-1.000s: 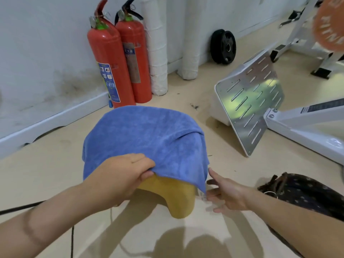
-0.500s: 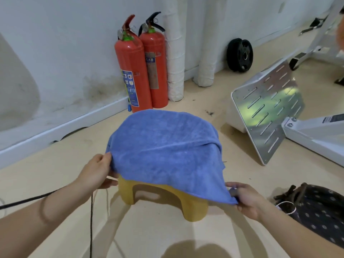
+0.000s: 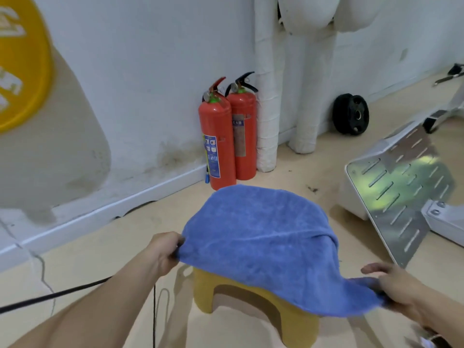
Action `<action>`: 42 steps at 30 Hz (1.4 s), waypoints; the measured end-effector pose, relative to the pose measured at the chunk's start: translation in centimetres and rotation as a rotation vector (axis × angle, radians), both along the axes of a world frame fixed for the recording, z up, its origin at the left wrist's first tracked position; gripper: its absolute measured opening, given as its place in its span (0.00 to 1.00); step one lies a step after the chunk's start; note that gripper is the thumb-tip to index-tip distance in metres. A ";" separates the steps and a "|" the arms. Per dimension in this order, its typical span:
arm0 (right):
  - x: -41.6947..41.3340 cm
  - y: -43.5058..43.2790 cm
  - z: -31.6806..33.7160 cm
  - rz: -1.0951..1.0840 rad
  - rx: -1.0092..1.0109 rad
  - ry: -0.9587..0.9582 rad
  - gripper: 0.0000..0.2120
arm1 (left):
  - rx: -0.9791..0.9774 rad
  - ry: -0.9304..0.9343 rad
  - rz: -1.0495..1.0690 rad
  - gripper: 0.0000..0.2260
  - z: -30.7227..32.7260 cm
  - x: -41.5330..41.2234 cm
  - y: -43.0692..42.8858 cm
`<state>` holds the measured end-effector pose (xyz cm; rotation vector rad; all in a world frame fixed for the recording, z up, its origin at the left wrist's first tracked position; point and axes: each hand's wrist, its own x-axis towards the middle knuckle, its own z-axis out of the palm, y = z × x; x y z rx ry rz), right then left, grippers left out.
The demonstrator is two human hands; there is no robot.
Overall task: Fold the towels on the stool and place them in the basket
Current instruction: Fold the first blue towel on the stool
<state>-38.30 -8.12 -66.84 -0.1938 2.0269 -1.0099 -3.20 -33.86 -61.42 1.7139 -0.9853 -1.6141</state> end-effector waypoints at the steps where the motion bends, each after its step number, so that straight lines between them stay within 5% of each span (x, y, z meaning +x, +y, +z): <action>1: -0.3 -1.2 2.1 0.026 -0.026 0.164 0.11 | 0.012 0.008 0.027 0.07 0.5 0.4 -0.4; 5: 0.8 -6.7 11.3 0.095 -0.271 0.467 0.11 | 0.000 0.146 0.086 0.06 2.5 0.2 -1.5; 11: 8.9 -13.5 17.2 0.219 -0.509 0.239 0.10 | -0.249 0.266 0.212 0.08 8.4 -2.3 -0.5; 15: 13.9 -14.5 16.5 0.323 -0.583 0.212 0.10 | -0.498 0.190 -0.074 0.11 12.6 -6.2 3.6; 20: 14.6 -15.3 17.5 0.277 -0.709 -0.026 0.12 | -0.535 0.181 -0.308 0.13 12.6 -8.7 7.3; 28: 11.9 -13.7 20.3 0.684 -0.754 -0.349 0.10 | -0.564 0.266 -0.304 0.06 11.9 -7.2 7.6; 30: 11.4 -13.4 20.5 0.793 -0.752 -0.288 0.14 | -0.538 0.308 -0.276 0.06 11.9 -7.0 7.6; 35: 12.7 -13.9 21.0 0.764 -0.778 0.327 0.04 | -0.543 0.347 -0.282 0.08 12.2 -7.7 8.2; 42: 12.5 -14.2 21.4 0.750 -0.752 0.335 0.02 | -0.531 0.437 -0.228 0.08 12.4 -7.9 8.4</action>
